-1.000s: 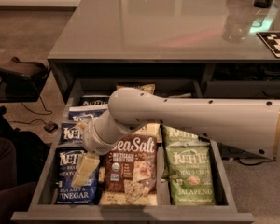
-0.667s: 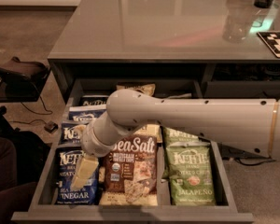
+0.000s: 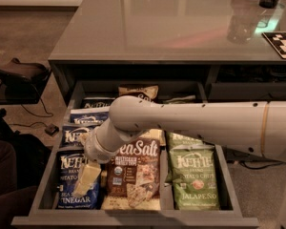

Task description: Pick blue chip bag from top drawer and place on counter

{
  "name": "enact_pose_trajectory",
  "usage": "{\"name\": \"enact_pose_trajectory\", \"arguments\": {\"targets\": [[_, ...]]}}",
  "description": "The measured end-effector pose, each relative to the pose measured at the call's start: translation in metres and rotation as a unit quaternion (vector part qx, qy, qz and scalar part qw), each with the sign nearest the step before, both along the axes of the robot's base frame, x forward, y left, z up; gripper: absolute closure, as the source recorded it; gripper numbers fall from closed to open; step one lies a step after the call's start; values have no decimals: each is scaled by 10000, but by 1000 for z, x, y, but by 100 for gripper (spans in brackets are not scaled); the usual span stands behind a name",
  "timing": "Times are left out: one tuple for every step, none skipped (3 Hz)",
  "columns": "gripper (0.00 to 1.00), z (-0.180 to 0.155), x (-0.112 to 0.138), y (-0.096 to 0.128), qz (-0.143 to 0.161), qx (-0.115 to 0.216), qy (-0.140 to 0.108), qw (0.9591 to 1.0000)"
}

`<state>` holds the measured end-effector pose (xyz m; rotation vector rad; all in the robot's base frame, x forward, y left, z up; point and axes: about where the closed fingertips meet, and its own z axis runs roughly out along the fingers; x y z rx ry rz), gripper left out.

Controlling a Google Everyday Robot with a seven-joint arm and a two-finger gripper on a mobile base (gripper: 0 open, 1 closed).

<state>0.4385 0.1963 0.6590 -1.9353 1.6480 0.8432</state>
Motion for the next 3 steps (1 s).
{"name": "enact_pose_trajectory", "arguments": {"targets": [[0,-11,3,-5,-121,12,118,9999],[0,-10,0,-8,-206,56,105,9997],[19,-10,-2,-10,-248,102,94,9996]]}}
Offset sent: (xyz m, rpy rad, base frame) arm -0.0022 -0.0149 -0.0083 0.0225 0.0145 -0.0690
